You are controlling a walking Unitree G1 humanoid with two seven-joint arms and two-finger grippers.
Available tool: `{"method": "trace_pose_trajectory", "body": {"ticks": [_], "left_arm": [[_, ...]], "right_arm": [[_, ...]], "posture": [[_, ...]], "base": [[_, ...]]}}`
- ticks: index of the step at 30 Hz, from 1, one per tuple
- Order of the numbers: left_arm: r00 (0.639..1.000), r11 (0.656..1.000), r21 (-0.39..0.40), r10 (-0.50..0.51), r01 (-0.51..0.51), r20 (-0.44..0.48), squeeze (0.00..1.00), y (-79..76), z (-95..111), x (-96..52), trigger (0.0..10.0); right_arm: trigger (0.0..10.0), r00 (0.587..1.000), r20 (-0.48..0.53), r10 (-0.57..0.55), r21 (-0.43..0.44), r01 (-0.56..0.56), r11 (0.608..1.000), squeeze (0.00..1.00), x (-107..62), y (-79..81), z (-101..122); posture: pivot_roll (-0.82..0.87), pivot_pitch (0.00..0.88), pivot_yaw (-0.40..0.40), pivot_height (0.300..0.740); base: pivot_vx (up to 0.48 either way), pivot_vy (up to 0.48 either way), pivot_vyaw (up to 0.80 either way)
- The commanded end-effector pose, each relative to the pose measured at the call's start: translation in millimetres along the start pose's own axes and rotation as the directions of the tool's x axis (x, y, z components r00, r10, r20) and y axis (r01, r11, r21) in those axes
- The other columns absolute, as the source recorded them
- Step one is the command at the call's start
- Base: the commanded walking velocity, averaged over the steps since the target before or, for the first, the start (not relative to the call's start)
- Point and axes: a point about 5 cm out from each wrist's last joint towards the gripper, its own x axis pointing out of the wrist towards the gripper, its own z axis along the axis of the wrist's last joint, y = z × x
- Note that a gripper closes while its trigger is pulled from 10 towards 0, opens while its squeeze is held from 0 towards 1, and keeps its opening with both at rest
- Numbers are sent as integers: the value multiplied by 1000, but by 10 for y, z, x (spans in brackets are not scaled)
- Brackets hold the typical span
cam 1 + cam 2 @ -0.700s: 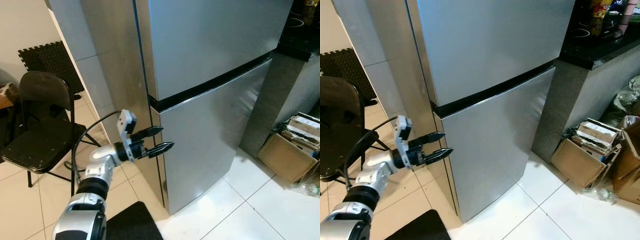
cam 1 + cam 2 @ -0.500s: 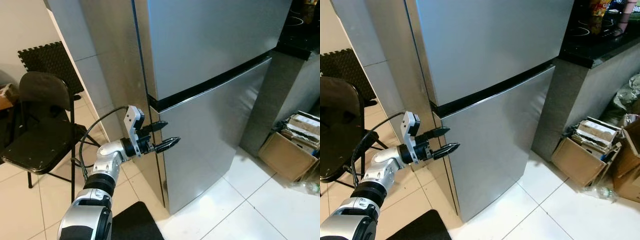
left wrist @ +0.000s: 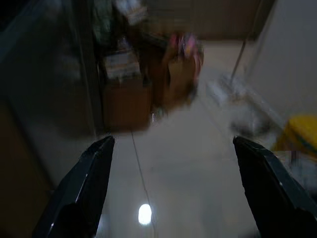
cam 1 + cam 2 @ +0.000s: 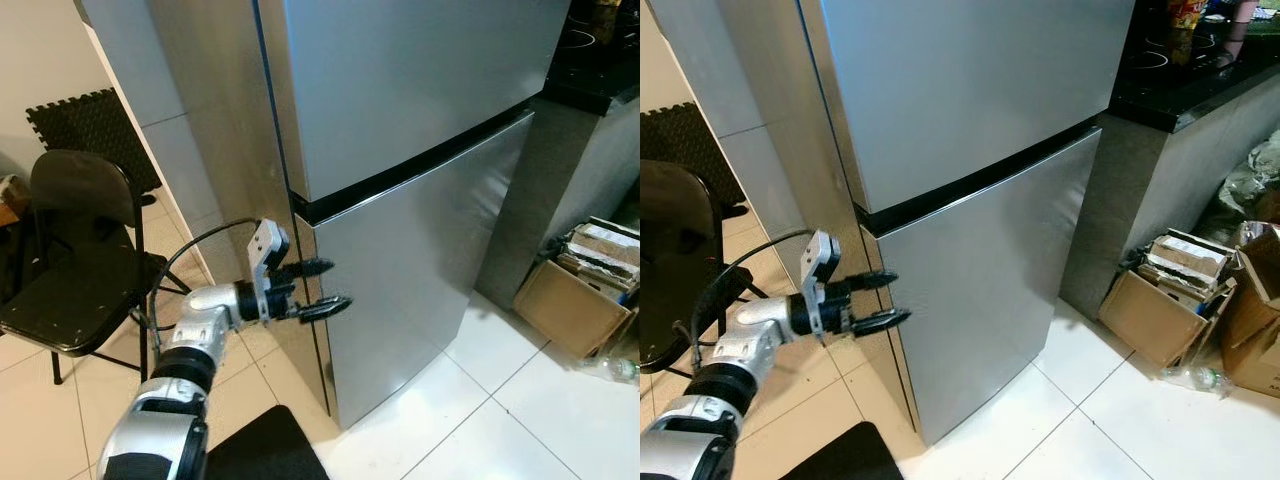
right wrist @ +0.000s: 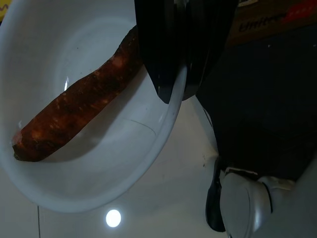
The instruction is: Restocking fridge
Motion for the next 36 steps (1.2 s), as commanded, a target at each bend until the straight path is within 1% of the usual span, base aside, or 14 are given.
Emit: {"method": "trace_pose_trajectory", "body": {"ticks": [1, 7, 8, 13, 14, 17, 18, 20, 21, 25, 26, 28, 29, 36], "left_arm": [[999, 1000, 4, 25, -25, -47, 0, 29, -33, -95, 10000], [973, 981, 56, 191, -185, -131, 0, 169, -42, -221, 10000], [949, 962, 84, 271, -261, -161, 0, 230, -42, -262, 10000], [911, 924, 114, 379, -364, -162, 0, 311, -8, -305, 10000], [879, 888, 132, 456, -440, -141, 0, 365, 34, -302, 10000], [879, 888, 132, 456, -440, -141, 0, 365, 34, -302, 10000], [856, 861, 143, 504, -488, -116, 0, 397, 69, -283, 10000], [856, 861, 143, 504, -488, -116, 0, 397, 69, -283, 10000], [843, 842, 133, 534, -524, -61, 0, 423, 136, -237, 10000], [843, 842, 133, 534, -524, -61, 0, 423, 136, -237, 10000], [843, 838, 113, 538, -533, -11, 0, 433, 194, -183, 10000], [843, 838, 113, 538, -533, -11, 0, 433, 194, -183, 10000], [856, 852, 92, 515, -516, 40, 0, 432, 259, -130, 10000], [870, 866, 88, 487, -492, 74, 0, 439, 340, -52, 10000]], "right_arm": [[10000, 1000, 11, -1, -17, 1, 1000, 0, 2, 2, 23], [10000, 1000, 22, 2, -17, -2, 1000, 0, 8, 15, 68], [10000, 1000, 24, 2, -16, -2, 1000, 0, 10, 21, 80], [10000, 1000, 26, 2, -14, -2, 1000, 0, 10, 23, 84], [10000, 1000, 25, 0, -13, 0, 1000, 0, 9, 18, 75], [10000, 1000, 25, 0, -13, 0, 1000, 0, 9, 18, 75], [10000, 1000, 23, -1, -11, 2, 1000, 0, 7, 14, 63], [10000, 1000, 23, -1, -11, 2, 1000, 0, 7, 14, 63], [10000, 1000, 21, -2, -10, 2, 1000, 0, 6, 13, 51], [10000, 1000, 21, -2, -10, 2, 1000, 0, 6, 13, 51], [10000, 1000, 20, -2, -9, 2, 1000, 0, 4, 17, 40], [10000, 1000, 20, -2, -9, 2, 1000, 0, 4, 17, 40], [10000, 1000, 17, -1, -8, 1, 1000, 0, 1, 28, 20], [10000, 1000, 13, -1, -2, 1, 1000, 0, -3, 42, -9]], "posture": [[-72, 0, 53, 740], [-69, 0, 54, 740], [-70, 0, 57, 740], [-72, 0, 58, 740], [-74, 0, 60, 740], [-74, 0, 60, 740], [-78, 0, 60, 740], [-78, 0, 60, 740], [-85, 0, 60, 740], [-85, 0, 60, 740], [-91, 0, 62, 740], [-91, 0, 62, 740], [-100, 0, 67, 740], [-104, 0, 70, 740]], "base": [[0, 0, 0], [0, 0, 0], [0, 0, 0], [0, 0, 0], [0, 0, 0], [0, 0, 0], [0, 0, 0], [0, 0, 0], [0, 0, 0], [0, 0, 0], [0, 0, 0], [0, 0, 0], [0, 0, 0], [0, 0, 0]]}}
